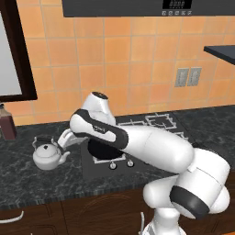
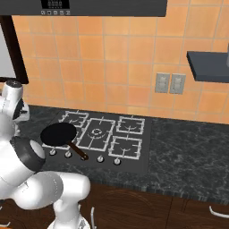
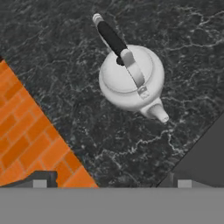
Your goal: Pick the kettle from the counter and place it on a stove burner. Then turn the burner on.
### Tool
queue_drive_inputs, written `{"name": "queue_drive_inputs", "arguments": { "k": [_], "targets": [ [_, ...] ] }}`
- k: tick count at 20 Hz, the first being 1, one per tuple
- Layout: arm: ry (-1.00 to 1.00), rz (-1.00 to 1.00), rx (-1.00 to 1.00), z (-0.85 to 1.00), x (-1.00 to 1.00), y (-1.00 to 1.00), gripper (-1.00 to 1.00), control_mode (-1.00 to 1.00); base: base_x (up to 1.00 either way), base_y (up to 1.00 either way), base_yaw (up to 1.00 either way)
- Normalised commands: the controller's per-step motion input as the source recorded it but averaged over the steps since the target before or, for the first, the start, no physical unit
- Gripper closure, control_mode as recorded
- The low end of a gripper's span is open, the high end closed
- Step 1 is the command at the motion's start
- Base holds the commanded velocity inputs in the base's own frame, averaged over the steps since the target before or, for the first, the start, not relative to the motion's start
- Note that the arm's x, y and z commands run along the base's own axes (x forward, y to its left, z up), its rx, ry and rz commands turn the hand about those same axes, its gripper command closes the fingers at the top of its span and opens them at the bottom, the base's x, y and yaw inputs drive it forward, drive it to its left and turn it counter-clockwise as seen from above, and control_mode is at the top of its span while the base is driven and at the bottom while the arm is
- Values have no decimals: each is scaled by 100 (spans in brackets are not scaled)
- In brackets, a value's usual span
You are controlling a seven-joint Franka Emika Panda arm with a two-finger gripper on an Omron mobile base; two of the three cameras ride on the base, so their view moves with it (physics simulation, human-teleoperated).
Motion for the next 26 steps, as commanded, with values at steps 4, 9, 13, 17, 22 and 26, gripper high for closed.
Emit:
{"name": "queue_drive_inputs", "arguments": {
  "k": [4, 9, 13, 17, 22, 26],
  "targets": [
    [1, 11, -5, 0, 17, 26, -100, -100, 0, 0, 0],
    [-16, 0, -1, -22, 29, 6, -100, -100, 0, 0, 0],
    [-20, 0, 0, -32, 16, 20, -100, -100, 0, 0, 0],
    [-2, 0, 0, -6, 16, 39, -100, -100, 0, 0, 0],
    [0, 0, 0, 0, 31, 34, -100, -100, 0, 0, 0],
    [0, 0, 0, 0, 35, 22, -100, -100, 0, 0, 0]
  ]
}}
